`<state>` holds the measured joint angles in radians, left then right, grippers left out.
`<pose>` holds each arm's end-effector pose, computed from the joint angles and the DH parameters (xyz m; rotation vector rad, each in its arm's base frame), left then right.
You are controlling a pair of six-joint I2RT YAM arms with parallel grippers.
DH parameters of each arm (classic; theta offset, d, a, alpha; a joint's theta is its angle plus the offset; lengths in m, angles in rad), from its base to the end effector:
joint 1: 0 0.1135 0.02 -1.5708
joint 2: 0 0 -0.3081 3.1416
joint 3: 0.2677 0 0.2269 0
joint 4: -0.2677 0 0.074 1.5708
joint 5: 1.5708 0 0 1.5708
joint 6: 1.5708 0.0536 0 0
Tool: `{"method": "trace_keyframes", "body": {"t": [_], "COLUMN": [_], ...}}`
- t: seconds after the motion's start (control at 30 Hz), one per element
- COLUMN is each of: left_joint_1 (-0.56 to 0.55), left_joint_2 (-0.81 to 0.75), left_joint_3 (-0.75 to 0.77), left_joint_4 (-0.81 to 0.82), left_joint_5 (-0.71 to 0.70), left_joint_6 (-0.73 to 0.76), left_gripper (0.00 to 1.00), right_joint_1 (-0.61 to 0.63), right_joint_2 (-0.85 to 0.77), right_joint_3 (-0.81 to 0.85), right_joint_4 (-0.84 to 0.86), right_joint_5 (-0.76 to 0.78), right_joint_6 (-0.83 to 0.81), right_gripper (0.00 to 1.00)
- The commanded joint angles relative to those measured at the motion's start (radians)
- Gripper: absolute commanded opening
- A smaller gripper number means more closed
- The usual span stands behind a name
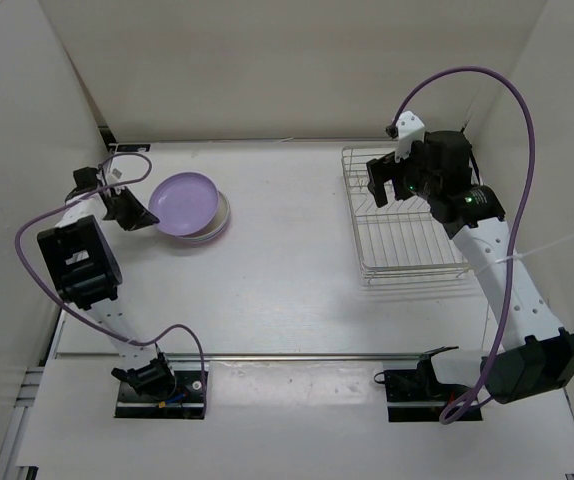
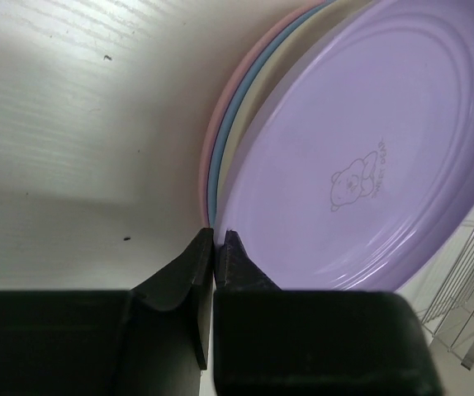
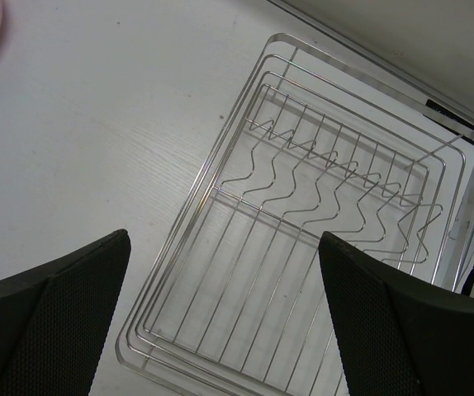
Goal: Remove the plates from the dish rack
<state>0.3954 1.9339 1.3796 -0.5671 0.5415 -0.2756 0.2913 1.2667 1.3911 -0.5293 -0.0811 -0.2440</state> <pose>0.3790 0.1283 0.2293 -0.6961 2.4943 -0.6807 0.2426 0.0773 0.4440 -0.5733 1.8909 0.1109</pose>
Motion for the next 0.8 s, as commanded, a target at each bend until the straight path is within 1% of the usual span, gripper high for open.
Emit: {"method": "trace_keyframes", "body": {"t": [0.0, 0.17, 0.3, 0.47, 0.53, 0.77], "left_joint_1": [-0.015, -0.024, -0.061, -0.082, -0.092, -0.092], "left_joint_2": [-0.003, 0.007, -0.004, -0.004, 0.005, 0.005], "left_joint_3": [0.059, 0.09, 0.13, 0.13, 0.116, 0.107], "left_joint_4": [0.029, 0.018, -0.01, -0.034, -0.034, -0.034], "left_joint_5": [0.017, 0.017, 0.0, -0.028, -0.038, -0.06], "left_joint_6": [-0.016, -0.025, -0.025, -0.007, -0.007, 0.003], "left_gripper": [0.11, 0.11, 0.11, 0.13, 0.16, 0.16], "right_joint_1": [-0.001, -0.001, -0.001, -0.001, -0.001, -0.001], "right_joint_2": [-0.016, -0.026, -0.026, -0.046, -0.055, -0.073], "right_joint_3": [-0.01, -0.02, -0.03, -0.04, -0.04, -0.06], "right_joint_4": [0.025, 0.034, 0.034, 0.034, 0.034, 0.043], "right_joint_5": [-0.002, -0.002, -0.002, -0.011, -0.011, -0.011], "right_joint_6": [-0.011, -0.011, -0.011, -0.011, -0.011, -0.011], "right_gripper": [0.98, 0.98, 0.98, 0.98, 0.98, 0.98]}}
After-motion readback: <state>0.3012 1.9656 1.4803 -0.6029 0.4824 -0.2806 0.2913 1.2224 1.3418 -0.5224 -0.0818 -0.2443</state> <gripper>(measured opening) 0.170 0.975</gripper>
